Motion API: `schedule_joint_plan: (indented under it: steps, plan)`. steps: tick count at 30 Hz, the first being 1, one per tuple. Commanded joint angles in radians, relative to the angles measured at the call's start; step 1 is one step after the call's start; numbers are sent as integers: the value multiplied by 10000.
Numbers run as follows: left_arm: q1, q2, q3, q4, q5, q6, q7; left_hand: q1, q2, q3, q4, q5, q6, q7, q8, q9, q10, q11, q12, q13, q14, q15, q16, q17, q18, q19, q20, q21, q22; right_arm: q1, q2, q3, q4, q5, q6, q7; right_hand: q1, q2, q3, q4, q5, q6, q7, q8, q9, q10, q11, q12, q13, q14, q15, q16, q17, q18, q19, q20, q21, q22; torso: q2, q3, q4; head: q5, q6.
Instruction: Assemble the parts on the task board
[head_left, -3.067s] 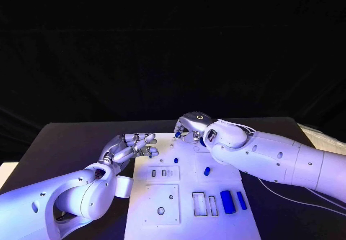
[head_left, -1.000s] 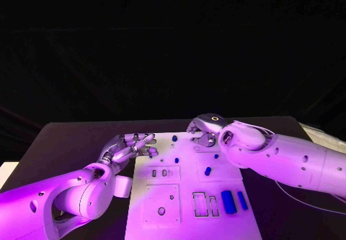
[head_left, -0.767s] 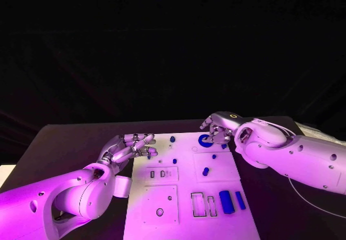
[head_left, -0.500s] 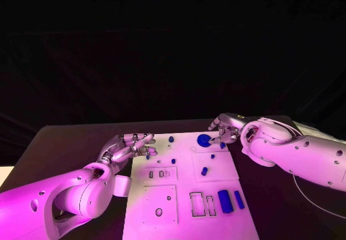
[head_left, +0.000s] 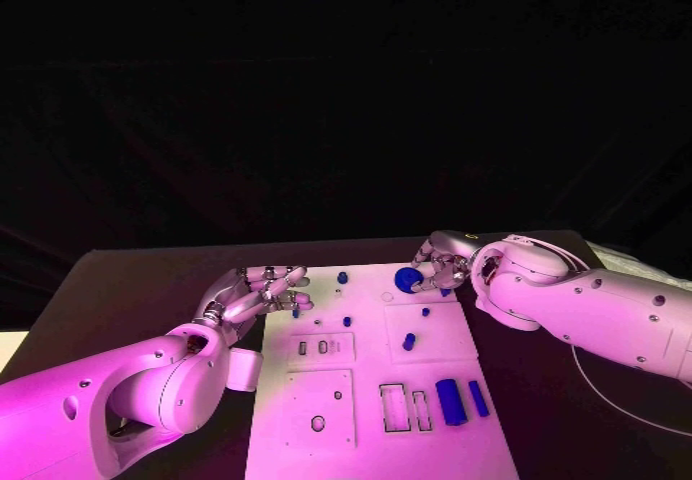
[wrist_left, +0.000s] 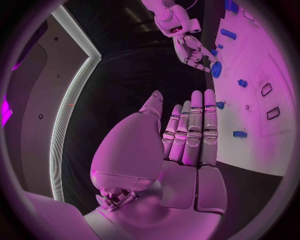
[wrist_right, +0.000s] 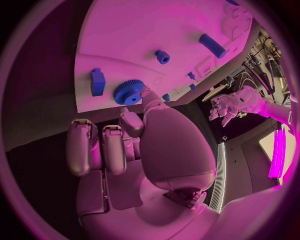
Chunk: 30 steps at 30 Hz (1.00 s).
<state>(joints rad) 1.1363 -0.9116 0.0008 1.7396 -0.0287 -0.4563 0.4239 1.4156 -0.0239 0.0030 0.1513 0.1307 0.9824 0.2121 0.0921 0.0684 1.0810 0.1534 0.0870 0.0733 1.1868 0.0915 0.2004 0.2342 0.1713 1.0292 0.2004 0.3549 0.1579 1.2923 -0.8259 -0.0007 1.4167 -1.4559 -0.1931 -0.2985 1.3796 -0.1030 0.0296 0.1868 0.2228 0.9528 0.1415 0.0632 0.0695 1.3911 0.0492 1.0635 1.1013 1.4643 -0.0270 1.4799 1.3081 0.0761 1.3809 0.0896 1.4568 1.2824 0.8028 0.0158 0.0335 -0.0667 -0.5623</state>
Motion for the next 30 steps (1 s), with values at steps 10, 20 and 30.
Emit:
schedule_joint_plan:
  steps: [10, 20, 30]
  plan:
    - [11, 43, 8, -52, -50, 275, -26, 11, 56, 2, -42, -25, 28, 55, -31, -5, 12, 34, -57, 4, 16, 48, -46, 8, 98, 32, 4, 45, 16, -5, 223, 2, -167, 184, 233, -132, 245, 310, 45, -34, 129, 368, -32, 161, 38, 248, -13, 881, 941, 785, 45, 219, 1114, -196, 203, -5, 155, 275, 6, 0, 3, -9, -36]
    - [11, 57, 8, -50, -50, 307, -47, 8, 56, -5, -49, -26, 32, 52, -35, -4, 18, 32, -63, 5, 21, 46, -51, 23, 98, 34, 3, 46, 17, -17, 450, -3, -465, -69, 436, -177, 321, 358, 81, -90, 113, 416, -32, 164, 34, 288, -13, 1055, 1129, 795, 45, 253, 1182, -203, 221, -6, 175, 316, 13, 8, 14, -7, -74]
    - [10, 62, 7, -56, -50, 402, -53, 8, 56, -5, -49, -26, 32, 52, -35, -4, 18, 32, -63, 5, 21, 46, -51, 23, 98, 34, 3, 46, 17, -67, 588, -17, -575, -695, 675, -210, 420, 427, 156, -199, 22, 688, -73, 245, 52, 404, -44, 1449, 1541, 805, 27, 297, 1273, -215, 250, -15, 209, 390, 10, 9, 3, -12, -146]
